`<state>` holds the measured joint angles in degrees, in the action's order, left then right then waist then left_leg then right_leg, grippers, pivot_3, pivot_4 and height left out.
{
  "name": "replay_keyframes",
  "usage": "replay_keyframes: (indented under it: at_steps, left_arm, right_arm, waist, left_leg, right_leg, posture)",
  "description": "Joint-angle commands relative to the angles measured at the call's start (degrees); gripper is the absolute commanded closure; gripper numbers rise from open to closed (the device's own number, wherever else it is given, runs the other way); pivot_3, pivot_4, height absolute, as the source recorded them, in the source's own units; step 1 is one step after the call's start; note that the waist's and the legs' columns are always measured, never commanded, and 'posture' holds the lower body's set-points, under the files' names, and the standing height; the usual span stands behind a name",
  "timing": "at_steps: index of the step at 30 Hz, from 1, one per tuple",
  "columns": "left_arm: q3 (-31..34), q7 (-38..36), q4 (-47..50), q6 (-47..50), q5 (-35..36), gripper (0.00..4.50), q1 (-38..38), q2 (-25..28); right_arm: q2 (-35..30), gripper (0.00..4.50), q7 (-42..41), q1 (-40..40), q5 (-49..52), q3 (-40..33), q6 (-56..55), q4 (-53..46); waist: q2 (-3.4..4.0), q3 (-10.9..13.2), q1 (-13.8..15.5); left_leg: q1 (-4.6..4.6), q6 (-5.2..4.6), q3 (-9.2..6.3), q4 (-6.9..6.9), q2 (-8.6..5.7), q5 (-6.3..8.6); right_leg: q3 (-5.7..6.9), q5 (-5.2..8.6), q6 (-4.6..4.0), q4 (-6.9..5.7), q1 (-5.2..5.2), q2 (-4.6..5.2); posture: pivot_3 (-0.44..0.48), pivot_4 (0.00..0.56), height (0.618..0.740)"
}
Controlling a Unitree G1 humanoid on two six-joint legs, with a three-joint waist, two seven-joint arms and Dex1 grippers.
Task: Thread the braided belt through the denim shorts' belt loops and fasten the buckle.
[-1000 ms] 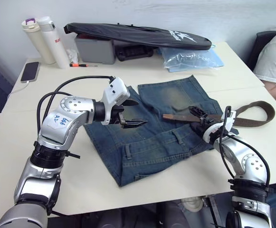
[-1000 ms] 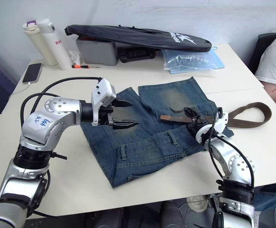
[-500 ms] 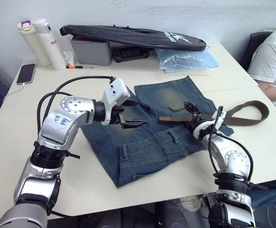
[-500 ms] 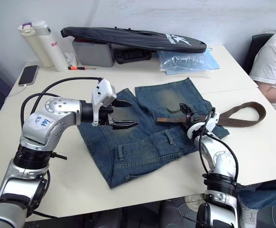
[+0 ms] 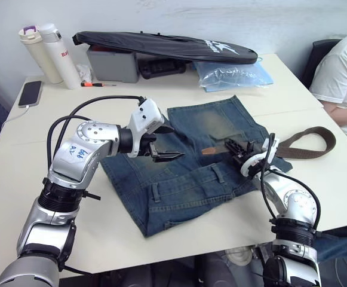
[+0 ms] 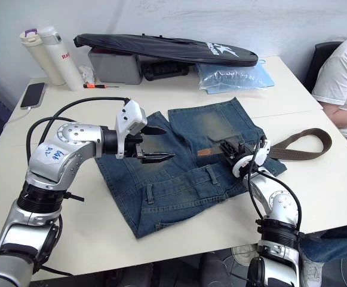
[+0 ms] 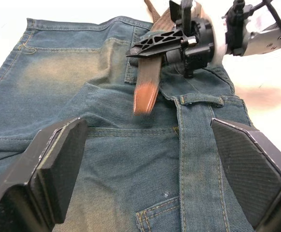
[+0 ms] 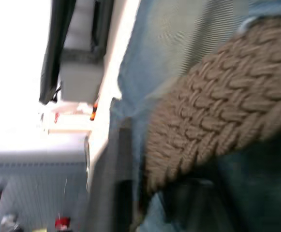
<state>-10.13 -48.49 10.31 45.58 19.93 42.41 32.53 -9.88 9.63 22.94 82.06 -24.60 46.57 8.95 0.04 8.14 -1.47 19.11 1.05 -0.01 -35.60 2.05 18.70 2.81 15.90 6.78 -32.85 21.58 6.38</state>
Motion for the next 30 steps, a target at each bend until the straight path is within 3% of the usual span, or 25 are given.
replay_keyframes:
  at_steps: [1,5,8,14,18,30]
  left_arm:
    - [0.2,-0.5,0.3,-1.3,-0.2,0.0,0.9,0.2]
    - [0.1,-0.9,0.0,-1.7,-0.4,0.0,0.9,0.3]
    - [-0.2,-1.3,-0.3,-2.1,-0.5,0.0,1.0,0.3]
    - [-0.7,-1.8,-0.8,-2.5,-0.7,0.0,1.4,0.1]
    - [-1.0,-2.1,-1.1,-2.8,-0.8,0.0,1.5,0.1]
    - [-1.5,-2.8,-0.8,-2.6,-1.0,0.0,1.5,0.3]
  right_arm:
    - [-0.7,4.43,1.7,-3.7,0.1,-0.6,3.5,2.4]
    - [-4.1,4.43,0.0,-4.5,4.6,-3.4,6.2,-0.5]
    - [-8.5,4.43,-5.3,-7.5,5.8,-4.1,9.0,-3.3]
    - [-10.4,4.43,-15.3,-11.2,6.1,-6.1,7.4,-7.0]
    - [-9.8,4.43,-17.1,-12.7,3.2,-7.4,3.3,-5.8]
    - [-10.1,4.43,-17.6,-16.5,11.6,-10.3,5.5,-2.8]
  waist:
    - [0.02,0.0,0.0]
    - [0.18,0.1,1.0]
    - [0.29,0.1,2.0]
    - [0.5,0.3,2.5]
    - [0.57,0.3,2.6]
    - [0.57,0.3,2.8]
  left_leg:
    - [0.01,0.0,0.01,0.0,-0.01,0.0]
    - [-0.02,0.0,-0.07,-0.01,-0.03,0.0]
    - [0.08,0.01,-0.08,0.01,-0.06,0.0]
    - [0.17,-0.02,0.07,0.02,-0.23,0.06]
    - [0.16,-0.02,0.06,0.01,-0.24,0.05]
    - [0.17,0.07,0.05,0.0,-0.24,-0.01]
  right_leg:
    - [0.0,0.0,0.0,0.0,0.0,0.01]
    - [0.07,0.0,0.0,0.1,0.05,0.03]
    - [0.13,0.0,0.0,0.26,0.09,0.04]
    - [0.03,-0.04,0.07,0.48,0.09,0.15]
    - [0.03,-0.07,0.12,0.46,0.11,0.13]
    - [0.04,-0.1,0.19,0.47,0.1,0.13]
  posture:
    - [0.0,0.15,0.74]
    - [0.0,0.15,0.74]
    - [0.0,0.15,0.74]
    - [0.0,0.15,0.74]
    - [0.0,0.15,0.74]
    - [0.0,0.15,0.74]
